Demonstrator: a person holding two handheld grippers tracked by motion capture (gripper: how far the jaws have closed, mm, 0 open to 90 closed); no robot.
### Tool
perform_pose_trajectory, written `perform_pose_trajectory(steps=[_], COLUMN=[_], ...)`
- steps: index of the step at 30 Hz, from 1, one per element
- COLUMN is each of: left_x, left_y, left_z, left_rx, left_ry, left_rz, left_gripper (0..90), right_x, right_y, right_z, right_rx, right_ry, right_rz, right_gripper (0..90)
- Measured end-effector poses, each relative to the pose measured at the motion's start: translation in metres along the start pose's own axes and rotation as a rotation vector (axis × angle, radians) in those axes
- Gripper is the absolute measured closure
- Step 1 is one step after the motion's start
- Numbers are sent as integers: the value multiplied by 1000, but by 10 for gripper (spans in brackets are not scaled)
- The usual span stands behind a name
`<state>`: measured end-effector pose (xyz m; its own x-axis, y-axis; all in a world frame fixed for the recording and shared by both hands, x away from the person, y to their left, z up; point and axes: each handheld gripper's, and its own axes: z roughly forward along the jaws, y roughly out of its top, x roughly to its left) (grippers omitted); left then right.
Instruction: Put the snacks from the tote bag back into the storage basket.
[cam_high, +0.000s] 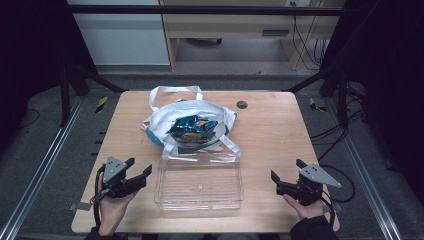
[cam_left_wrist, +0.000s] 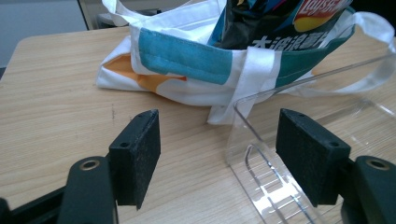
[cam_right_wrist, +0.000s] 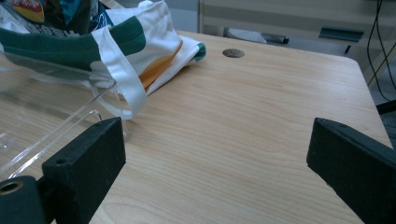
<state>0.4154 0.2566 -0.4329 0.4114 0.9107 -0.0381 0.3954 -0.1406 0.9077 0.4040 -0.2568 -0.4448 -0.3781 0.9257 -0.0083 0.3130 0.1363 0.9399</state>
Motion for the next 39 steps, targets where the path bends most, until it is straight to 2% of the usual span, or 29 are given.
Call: perform_pose_trajectory(steps=[6, 18, 19, 25, 39], left_x=[-4, -10, -10, -14, -22], left_y=[2, 6, 7, 10, 23], left_z=[-1, -1, 1, -1, -3], left_rx=[-9, -17, -34, -18, -31], left_ry=[-19, -46, -69, -60, -97], left_rz=[-9, 7, 25, 13, 13], left_gripper=[299, 295, 295, 293, 284], right_x=[0, 2, 1, 2, 2], right_y=[0, 0, 0, 0, 0], right_z=[0, 2, 2, 2, 2], right_rx=[2, 14, 16, 17, 21], right_ry=[3, 1, 2, 3, 6], right_rz=[0, -15, -16, -16, -17], right_gripper=[48, 46, 47, 46, 46])
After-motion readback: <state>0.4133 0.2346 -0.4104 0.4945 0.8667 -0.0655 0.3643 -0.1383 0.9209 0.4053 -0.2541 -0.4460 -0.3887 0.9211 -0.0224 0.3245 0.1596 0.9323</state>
